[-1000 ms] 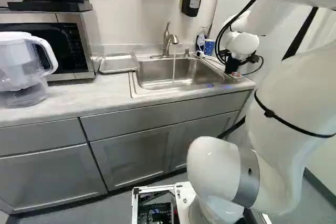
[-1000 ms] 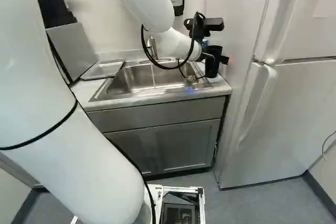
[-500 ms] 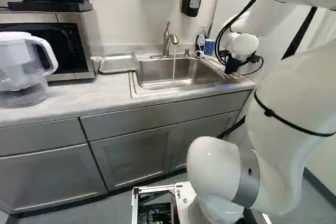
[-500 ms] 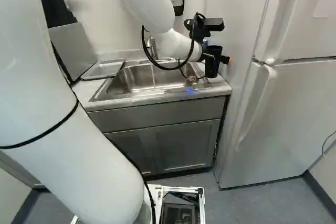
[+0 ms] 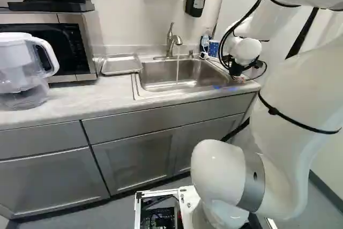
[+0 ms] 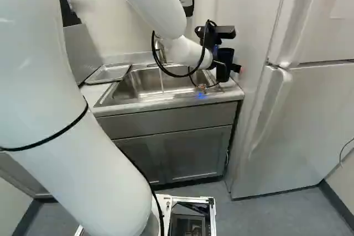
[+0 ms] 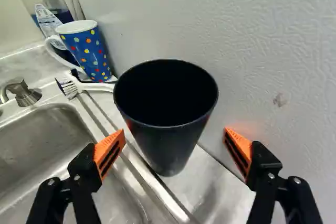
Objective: Rinse the cup and place it in the tray
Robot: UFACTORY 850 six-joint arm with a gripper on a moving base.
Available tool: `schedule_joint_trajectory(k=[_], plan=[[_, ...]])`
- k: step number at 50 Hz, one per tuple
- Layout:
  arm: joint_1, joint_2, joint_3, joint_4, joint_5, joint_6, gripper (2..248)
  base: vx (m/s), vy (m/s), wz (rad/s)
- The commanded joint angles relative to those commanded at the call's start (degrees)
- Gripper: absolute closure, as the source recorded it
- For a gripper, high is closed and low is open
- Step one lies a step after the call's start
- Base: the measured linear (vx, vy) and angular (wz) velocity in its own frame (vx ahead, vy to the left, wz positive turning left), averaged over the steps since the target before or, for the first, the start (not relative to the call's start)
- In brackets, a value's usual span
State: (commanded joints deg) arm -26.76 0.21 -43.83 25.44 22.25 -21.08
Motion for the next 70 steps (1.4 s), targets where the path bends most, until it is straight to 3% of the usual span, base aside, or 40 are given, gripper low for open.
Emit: schedule_joint_trajectory(k=[4, 5, 9, 10, 14, 15, 20, 21, 70], plan=[[0.0, 0.0, 0.0, 0.0, 0.0, 0.0, 3, 0.0, 0.0, 0.0], [0.0, 0.0, 0.0, 0.0, 0.0, 0.0, 27, 0.0, 0.0, 0.0], [0.0, 0.0, 0.0, 0.0, 0.0, 0.0, 27, 0.0, 0.0, 0.0], [0.0, 0.0, 0.0, 0.0, 0.0, 0.0, 66, 0.0, 0.0, 0.0], [0.0, 0.0, 0.0, 0.0, 0.0, 0.0, 66, 0.0, 0.0, 0.0], [0.0, 0.0, 0.0, 0.0, 0.0, 0.0, 104, 0.0, 0.0, 0.0], [0.0, 0.0, 0.0, 0.0, 0.0, 0.0, 104, 0.0, 0.0, 0.0], [0.0, 0.0, 0.0, 0.0, 0.0, 0.0, 129, 0.0, 0.0, 0.0], [0.2, 3.2, -0.72, 0.0, 0.0, 0.0, 129, 0.0, 0.0, 0.0]])
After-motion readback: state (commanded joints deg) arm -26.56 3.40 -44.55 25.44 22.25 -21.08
